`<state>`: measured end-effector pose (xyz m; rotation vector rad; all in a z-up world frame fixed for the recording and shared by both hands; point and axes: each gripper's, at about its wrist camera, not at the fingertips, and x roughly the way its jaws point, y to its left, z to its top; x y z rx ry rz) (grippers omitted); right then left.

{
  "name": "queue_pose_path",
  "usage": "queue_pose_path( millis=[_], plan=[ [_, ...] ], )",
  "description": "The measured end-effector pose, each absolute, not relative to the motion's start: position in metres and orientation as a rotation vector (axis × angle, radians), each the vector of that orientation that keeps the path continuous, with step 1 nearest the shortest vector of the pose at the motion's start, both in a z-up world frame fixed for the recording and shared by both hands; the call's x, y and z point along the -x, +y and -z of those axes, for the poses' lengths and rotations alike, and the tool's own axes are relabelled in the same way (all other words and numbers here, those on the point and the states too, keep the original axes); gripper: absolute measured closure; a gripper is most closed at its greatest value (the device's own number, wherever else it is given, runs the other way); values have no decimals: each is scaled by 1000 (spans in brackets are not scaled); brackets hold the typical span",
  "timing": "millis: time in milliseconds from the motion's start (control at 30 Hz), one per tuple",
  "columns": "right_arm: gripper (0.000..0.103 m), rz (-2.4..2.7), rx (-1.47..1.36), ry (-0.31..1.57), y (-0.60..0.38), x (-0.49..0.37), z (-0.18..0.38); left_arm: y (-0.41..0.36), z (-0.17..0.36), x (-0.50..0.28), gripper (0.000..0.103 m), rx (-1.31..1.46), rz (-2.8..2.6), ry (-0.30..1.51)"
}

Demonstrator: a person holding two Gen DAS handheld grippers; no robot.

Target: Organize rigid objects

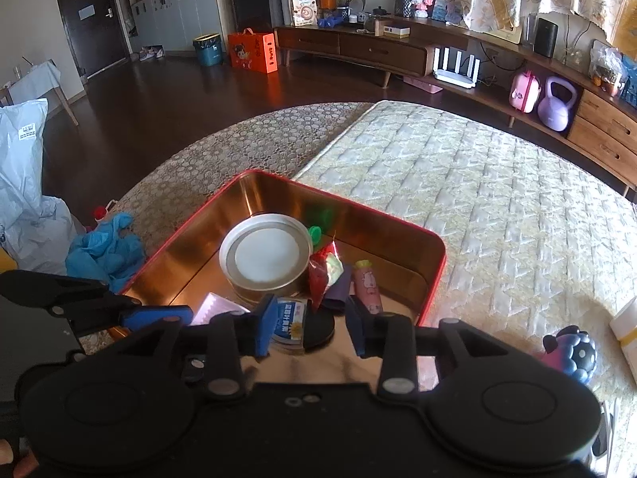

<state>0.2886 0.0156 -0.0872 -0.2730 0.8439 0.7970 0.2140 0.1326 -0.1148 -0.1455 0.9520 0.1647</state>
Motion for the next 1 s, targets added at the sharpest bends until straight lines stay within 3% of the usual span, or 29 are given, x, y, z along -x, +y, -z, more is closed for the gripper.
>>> queue_pose_path(
  millis=[233, 367, 433, 800, 1000],
  plan=[
    [53, -801, 241, 806, -2, -277, 69, 121, 100, -203, 43, 119, -146, 906],
    [50, -803, 219, 793, -16, -271, 59, 116, 92, -196, 43, 117, -146, 897],
    [42, -805, 198, 787, -24, -267, 55, 115, 89, -192, 43, 117, -144, 892],
    [24, -811, 96, 741, -71, -238, 29, 98, 63, -170, 40, 109, -133, 837],
    [15, -767, 37, 716, -106, -224, 23, 80, 55, -163, 33, 101, -102, 821]
  ],
)
